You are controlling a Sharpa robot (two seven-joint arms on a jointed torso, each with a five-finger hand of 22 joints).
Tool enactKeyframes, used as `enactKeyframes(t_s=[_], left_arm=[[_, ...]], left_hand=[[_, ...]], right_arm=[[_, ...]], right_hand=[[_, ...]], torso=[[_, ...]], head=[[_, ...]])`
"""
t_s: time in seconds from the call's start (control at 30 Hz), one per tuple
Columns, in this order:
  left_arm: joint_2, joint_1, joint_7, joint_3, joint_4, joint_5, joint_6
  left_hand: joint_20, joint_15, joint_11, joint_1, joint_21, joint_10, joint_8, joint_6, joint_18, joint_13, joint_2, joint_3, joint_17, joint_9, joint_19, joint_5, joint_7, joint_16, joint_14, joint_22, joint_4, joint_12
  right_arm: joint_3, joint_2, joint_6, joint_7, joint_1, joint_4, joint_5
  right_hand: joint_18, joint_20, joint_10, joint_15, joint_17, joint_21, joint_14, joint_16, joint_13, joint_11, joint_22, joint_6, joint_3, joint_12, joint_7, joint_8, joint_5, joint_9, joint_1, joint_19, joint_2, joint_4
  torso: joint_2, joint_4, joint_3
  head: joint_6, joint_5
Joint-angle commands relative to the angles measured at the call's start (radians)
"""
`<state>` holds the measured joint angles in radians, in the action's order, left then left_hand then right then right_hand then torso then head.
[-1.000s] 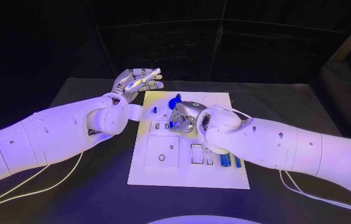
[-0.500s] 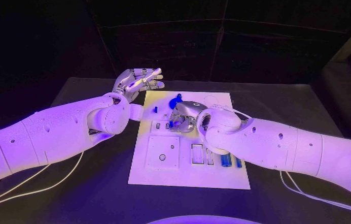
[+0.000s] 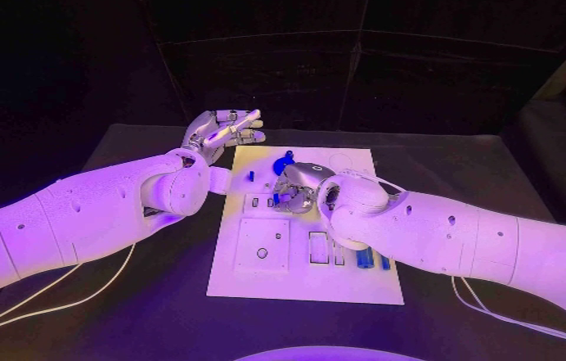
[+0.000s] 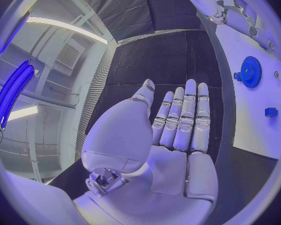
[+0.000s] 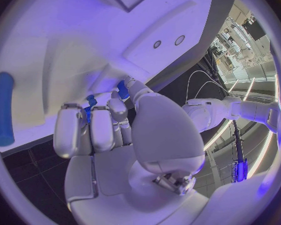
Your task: Assemble the parts on the task board
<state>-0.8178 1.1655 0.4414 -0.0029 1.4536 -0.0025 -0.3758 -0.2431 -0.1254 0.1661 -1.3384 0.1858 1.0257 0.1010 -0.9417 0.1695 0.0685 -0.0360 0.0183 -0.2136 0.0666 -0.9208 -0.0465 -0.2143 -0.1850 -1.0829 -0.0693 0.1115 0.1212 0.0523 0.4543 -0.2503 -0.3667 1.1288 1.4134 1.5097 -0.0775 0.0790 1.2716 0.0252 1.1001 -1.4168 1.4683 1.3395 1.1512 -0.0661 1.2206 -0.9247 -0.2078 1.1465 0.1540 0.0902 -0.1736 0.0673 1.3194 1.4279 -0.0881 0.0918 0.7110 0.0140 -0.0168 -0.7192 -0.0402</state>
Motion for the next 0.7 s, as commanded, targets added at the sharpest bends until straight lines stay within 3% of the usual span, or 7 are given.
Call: enactKeyframes(t_s=[0.03, 0.17, 0.37, 0.57, 0.7], left_arm=[[0.001, 0.002, 0.002, 0.001, 0.001, 0.001, 0.012], [0.002, 0.002, 0.001, 0.001, 0.000, 0.001, 0.013], [0.002, 0.002, -0.003, 0.001, -0.002, 0.000, 0.018], [0.000, 0.002, -0.023, 0.001, -0.005, -0.011, 0.040], [-0.003, 0.002, -0.040, 0.001, -0.007, -0.033, 0.056]], left_hand=[[0.001, -0.001, 0.002, -0.009, -0.005, 0.007, -0.006, -0.007, 0.014, -0.001, -0.004, 0.000, -0.002, -0.001, -0.008, -0.002, -0.002, 0.004, -0.004, 0.002, -0.006, -0.006], [0.001, -0.001, 0.002, -0.009, -0.005, 0.007, -0.006, -0.007, 0.014, -0.001, -0.004, 0.000, -0.002, -0.001, -0.008, -0.002, -0.002, 0.004, -0.004, 0.002, -0.006, -0.006], [0.001, -0.001, 0.002, -0.010, -0.006, 0.008, -0.007, -0.007, 0.015, -0.001, -0.005, 0.000, -0.002, -0.001, -0.010, -0.002, -0.001, 0.005, -0.005, 0.001, -0.007, -0.007], [0.011, 0.013, -0.018, -0.008, -0.005, 0.074, 0.005, -0.052, 0.017, 0.010, -0.015, -0.003, -0.013, 0.003, -0.042, -0.003, 0.016, 0.003, -0.031, -0.002, -0.009, 0.012], [0.023, 0.025, -0.027, -0.002, 0.002, 0.109, 0.002, -0.064, 0.016, 0.014, -0.012, -0.012, -0.027, 0.001, -0.076, -0.003, 0.019, -0.008, -0.067, -0.005, -0.007, 0.015]], right_arm=[[0.001, 0.000, -0.024, -0.010, -0.001, 0.001, 0.007], [0.001, 0.002, -0.043, -0.004, -0.001, 0.006, 0.009], [0.001, 0.020, -0.107, 0.022, -0.005, 0.029, 0.043], [0.000, 0.062, -0.177, 0.091, -0.006, 0.070, 0.079], [-0.001, 0.106, -0.200, 0.173, -0.003, 0.113, 0.085]], right_hand=[[0.010, 0.007, -0.008, -0.008, -0.002, 0.005, 0.022, -0.004, -0.004, 0.000, -0.001, 0.013, 0.011, -0.005, 0.003, -0.005, 0.020, -0.001, -0.014, 0.000, -0.002, 0.003], [0.009, 0.010, -0.014, -0.011, -0.005, 0.005, 0.022, -0.006, -0.011, -0.004, -0.002, 0.034, 0.027, -0.009, 0.007, -0.009, 0.045, -0.001, -0.019, 0.000, -0.007, 0.013], [0.009, 0.014, -0.018, -0.016, -0.008, 0.006, 0.021, -0.008, -0.015, -0.009, -0.003, 0.060, 0.057, -0.008, 0.013, -0.013, 0.046, -0.001, -0.022, 0.000, -0.019, 0.027], [0.009, 0.019, -0.020, -0.020, -0.011, 0.006, 0.020, -0.010, -0.018, -0.014, -0.003, 0.094, 0.098, -0.005, 0.018, -0.018, 0.075, -0.002, -0.002, -0.001, -0.032, 0.045], [0.009, 0.021, -0.022, -0.021, -0.019, 0.007, 0.018, -0.015, -0.024, -0.017, -0.004, 0.126, 0.181, -0.003, 0.017, -0.015, 0.118, -0.001, 0.010, -0.002, -0.041, 0.123]], torso=[[0.000, -0.0010, 0.0002], [0.000, -0.0013, 0.0006], [0.000, -0.0010, 0.0010], [0.000, -0.0022, 0.0007], [-0.002, -0.0030, -0.0001]], head=[[-0.001, -0.001], [-0.001, -0.001], [0.000, -0.002], [0.004, 0.000], [0.004, -0.003]])
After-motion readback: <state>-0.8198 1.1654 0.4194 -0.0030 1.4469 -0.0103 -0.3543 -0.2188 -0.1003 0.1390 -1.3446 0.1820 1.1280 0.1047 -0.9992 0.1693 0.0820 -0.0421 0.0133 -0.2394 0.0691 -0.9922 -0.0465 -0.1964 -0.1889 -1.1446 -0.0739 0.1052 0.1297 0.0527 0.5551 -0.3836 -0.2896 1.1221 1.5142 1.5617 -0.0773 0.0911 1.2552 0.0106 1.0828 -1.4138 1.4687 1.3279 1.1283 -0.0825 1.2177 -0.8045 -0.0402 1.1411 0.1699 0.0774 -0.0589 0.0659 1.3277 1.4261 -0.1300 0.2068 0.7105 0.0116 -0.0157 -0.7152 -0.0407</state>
